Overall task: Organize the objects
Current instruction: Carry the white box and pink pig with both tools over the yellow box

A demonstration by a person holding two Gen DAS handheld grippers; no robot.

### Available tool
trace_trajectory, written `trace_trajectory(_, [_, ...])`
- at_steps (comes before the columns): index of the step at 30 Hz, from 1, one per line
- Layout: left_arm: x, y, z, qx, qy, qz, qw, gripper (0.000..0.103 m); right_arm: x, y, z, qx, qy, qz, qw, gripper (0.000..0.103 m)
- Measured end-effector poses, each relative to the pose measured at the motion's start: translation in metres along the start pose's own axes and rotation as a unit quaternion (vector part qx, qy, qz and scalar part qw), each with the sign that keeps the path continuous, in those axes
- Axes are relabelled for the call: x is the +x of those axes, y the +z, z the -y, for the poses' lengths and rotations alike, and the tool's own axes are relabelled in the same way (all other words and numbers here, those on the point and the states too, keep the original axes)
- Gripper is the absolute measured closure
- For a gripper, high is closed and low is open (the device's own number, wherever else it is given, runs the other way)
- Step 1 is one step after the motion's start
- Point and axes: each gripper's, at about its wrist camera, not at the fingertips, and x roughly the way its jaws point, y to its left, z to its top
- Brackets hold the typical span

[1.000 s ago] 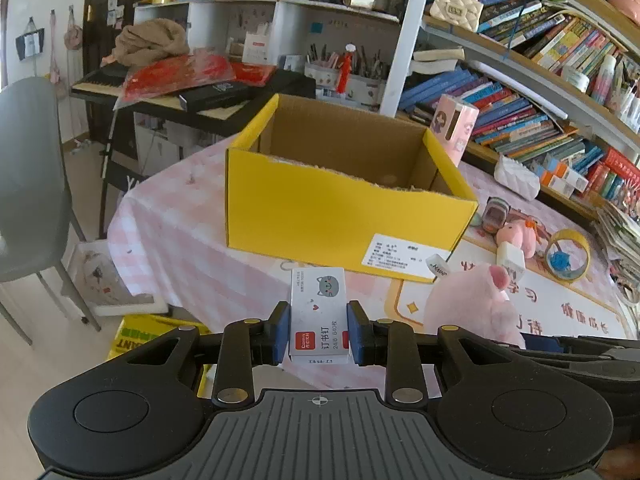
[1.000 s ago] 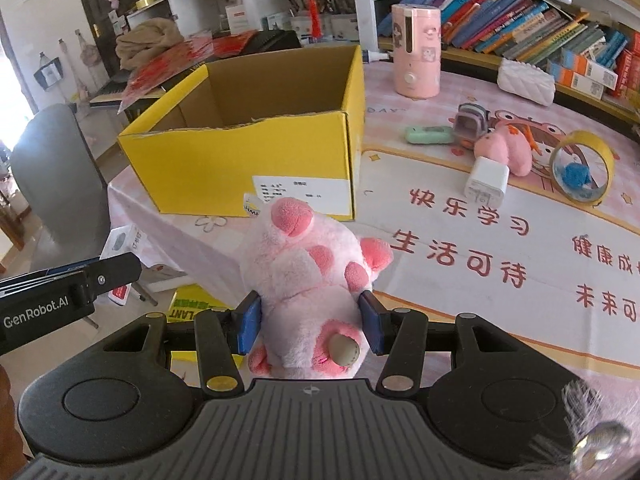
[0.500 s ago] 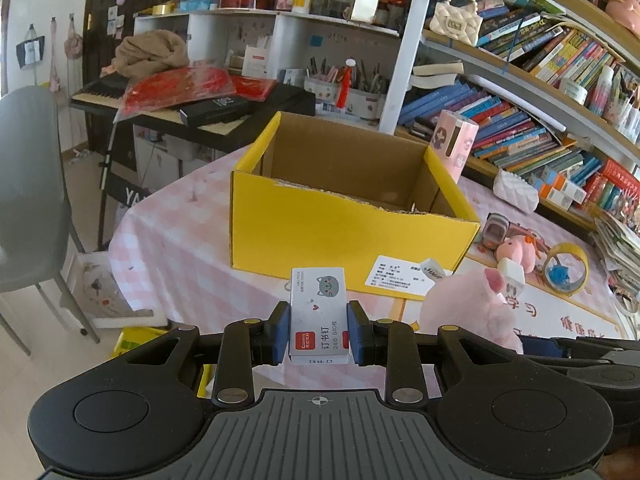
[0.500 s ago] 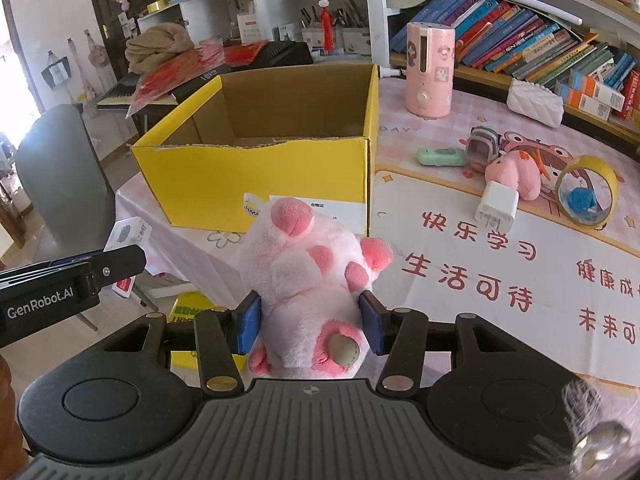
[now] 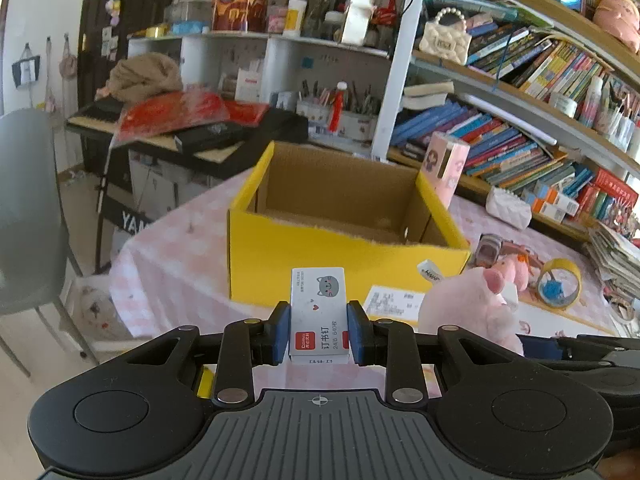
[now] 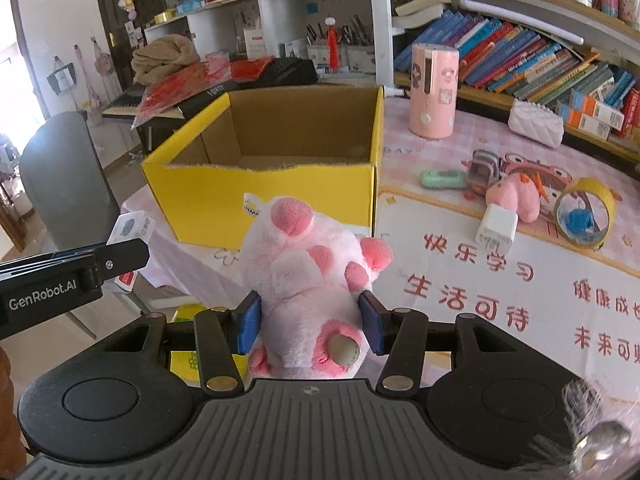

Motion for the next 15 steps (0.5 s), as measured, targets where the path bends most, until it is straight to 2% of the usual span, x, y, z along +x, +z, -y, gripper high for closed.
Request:
trace_trajectory(8, [0.011, 0.033, 0.011, 0.011, -0.010, 0.030, 0.9994, 0.075, -0.004, 0.035, 0.004, -0.001, 0.013, 0.034, 0.999, 0.055])
trace_trajectory(15, [0.038, 0.066, 0.019, 0.027, 0.003, 0.050, 0.9984, 0.075, 0.018, 0.080, 0.011, 0.000, 0.017, 0.072, 0.997, 0.055])
